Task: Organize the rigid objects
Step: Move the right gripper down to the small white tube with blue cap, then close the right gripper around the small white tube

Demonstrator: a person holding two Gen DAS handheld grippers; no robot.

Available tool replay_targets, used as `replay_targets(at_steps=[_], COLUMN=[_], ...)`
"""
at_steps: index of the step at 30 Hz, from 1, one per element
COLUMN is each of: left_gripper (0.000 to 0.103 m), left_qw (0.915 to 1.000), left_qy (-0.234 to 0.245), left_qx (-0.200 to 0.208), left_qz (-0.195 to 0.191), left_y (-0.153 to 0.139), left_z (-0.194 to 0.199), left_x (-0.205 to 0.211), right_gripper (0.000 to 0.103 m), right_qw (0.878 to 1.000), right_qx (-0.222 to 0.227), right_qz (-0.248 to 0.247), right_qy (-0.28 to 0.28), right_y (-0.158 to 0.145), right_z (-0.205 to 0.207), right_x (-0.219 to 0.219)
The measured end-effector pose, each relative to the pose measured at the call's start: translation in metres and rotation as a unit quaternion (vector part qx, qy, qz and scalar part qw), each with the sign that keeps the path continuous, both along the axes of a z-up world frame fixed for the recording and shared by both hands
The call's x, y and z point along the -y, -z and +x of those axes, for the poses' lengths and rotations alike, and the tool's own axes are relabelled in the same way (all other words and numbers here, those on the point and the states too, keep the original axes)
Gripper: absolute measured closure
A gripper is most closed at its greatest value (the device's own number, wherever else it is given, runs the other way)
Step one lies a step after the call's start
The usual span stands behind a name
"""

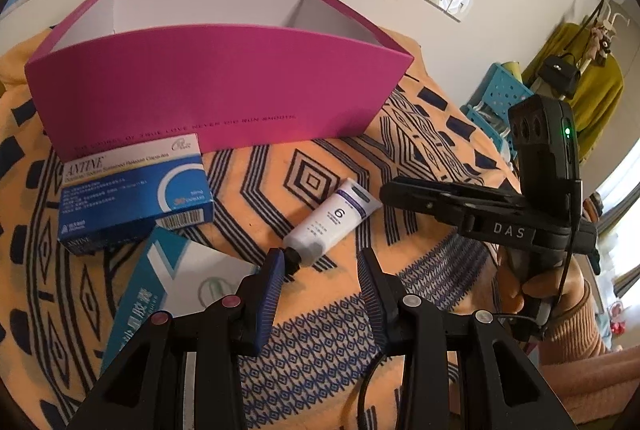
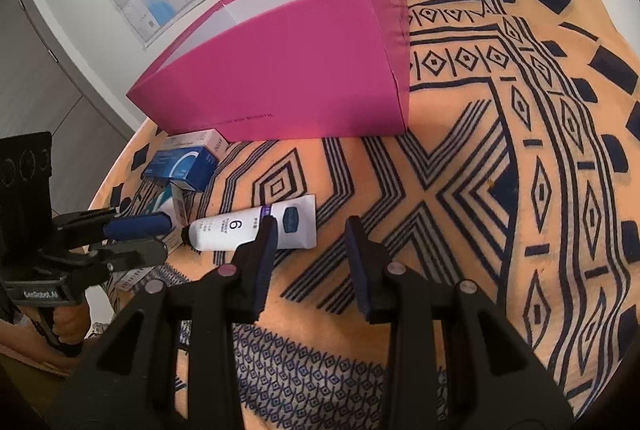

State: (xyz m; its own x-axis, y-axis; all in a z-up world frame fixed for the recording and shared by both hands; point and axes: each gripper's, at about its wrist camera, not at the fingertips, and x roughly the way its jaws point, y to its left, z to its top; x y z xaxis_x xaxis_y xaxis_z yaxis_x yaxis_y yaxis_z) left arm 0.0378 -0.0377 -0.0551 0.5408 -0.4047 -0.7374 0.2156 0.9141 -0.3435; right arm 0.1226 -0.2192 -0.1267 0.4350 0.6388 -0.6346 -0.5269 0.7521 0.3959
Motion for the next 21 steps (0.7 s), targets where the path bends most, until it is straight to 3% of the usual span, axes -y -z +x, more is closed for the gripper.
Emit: replay_targets(at_steps=[12, 21], left_gripper=[0.064, 0.067], left_qw=[0.9996, 0.9997], left_qy=[-0.017, -0.020], left_qx=[-0.024, -0.016], left_qz=[0.001, 0.004], left_y=[0.011, 0.009], left_z=[0.004, 0.002], left_x=[-0.001, 0.004], right_gripper=[0.065, 0.065], right_qw=[1.000, 1.000], right_qx=[-0.006, -0.002], right_qz=[0.004, 0.004], right_qy=[-0.012, -0.017], right_y=[0.006, 0.006], right_z=[0.006, 0.004], right_x=[-0.010, -0.015])
